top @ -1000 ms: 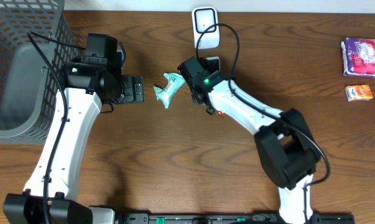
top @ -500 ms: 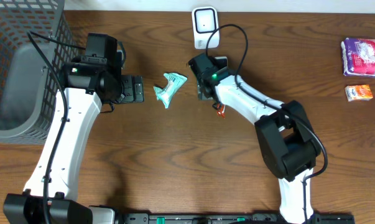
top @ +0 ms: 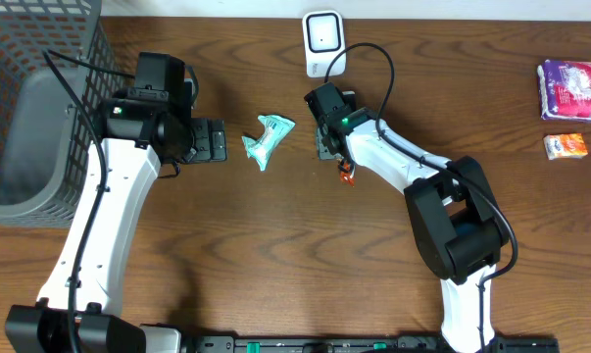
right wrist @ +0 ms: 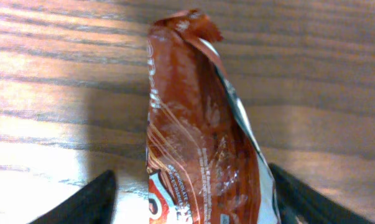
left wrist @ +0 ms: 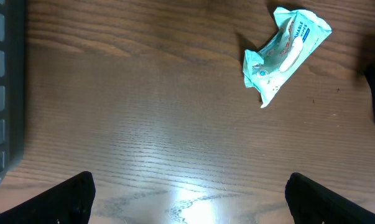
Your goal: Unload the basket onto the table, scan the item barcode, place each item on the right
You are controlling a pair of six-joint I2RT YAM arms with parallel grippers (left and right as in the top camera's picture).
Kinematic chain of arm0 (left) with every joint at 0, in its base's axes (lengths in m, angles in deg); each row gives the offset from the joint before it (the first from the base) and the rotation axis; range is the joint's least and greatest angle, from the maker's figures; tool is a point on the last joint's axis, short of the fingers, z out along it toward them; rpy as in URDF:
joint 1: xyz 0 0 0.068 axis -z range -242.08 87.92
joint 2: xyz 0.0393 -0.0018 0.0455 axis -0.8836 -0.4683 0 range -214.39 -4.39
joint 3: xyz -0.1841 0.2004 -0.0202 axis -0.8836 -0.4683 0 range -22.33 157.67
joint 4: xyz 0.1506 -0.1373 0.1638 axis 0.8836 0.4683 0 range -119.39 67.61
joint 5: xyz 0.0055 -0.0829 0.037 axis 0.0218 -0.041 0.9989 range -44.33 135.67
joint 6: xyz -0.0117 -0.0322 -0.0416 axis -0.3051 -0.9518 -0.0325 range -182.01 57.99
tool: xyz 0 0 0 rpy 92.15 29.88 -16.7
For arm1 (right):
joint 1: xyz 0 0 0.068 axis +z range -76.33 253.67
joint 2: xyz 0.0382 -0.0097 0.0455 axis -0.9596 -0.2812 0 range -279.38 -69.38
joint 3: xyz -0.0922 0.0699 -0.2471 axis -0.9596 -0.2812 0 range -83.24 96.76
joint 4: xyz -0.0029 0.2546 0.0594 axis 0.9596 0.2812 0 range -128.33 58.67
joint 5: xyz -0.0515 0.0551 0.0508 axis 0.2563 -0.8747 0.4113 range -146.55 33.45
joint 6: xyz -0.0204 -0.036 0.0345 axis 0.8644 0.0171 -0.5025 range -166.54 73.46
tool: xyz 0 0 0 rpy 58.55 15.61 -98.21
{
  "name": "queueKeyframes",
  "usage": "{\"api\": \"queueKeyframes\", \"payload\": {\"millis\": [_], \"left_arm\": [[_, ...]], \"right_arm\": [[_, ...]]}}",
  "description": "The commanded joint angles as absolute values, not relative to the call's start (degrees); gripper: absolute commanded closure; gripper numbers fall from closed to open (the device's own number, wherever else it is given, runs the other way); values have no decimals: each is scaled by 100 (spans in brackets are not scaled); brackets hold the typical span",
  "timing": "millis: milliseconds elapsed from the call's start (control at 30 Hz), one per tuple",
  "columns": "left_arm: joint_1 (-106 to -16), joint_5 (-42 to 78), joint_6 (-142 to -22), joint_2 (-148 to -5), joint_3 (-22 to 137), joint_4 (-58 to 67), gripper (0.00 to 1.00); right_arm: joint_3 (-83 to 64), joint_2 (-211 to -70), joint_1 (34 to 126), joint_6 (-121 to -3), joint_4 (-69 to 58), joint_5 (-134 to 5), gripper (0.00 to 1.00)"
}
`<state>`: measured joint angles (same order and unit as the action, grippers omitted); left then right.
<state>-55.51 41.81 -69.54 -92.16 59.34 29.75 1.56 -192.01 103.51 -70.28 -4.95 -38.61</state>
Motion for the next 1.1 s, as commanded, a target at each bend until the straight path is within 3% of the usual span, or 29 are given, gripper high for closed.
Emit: {"api": "queueKeyframes", "payload": {"millis": [0, 200, 400, 533, 600, 633, 767, 1067], "left_arm": [[-5557, 4273, -7000, -9238, 5916, 2992, 2], [-5557, 4273, -7000, -9238, 5916, 2994, 2], [-5557, 4275, -7000, -9238, 5916, 2994, 2], [-5557, 4273, -7000, -9238, 5916, 2992, 2], [-5557, 4273, -7000, -9238, 5916, 2994, 2], [-5557, 4273, -7000, -9238, 5916, 2994, 2], [-5557, 4273, -7002, -9238, 5916, 2994, 2], [-5557, 4275, -7002, -9238, 5916, 2992, 2]], "right_arm": [[14, -19234, 10266, -7004, -475, -3739, 42], [-17, -19234, 10257, -7004, -501, -3739, 51], [-159, -19234, 10244, -7002, -694, -3743, 43], [-303, -19234, 10235, -7002, -860, -3761, 64], [-305, -19234, 10235, -7009, -860, -3763, 87], [-305, -19234, 10235, -7026, -864, -3794, 93], [-303, -19232, 10187, -7028, -882, -4121, 99], [-255, -18915, 9660, -7022, -836, -5828, 99]]}}
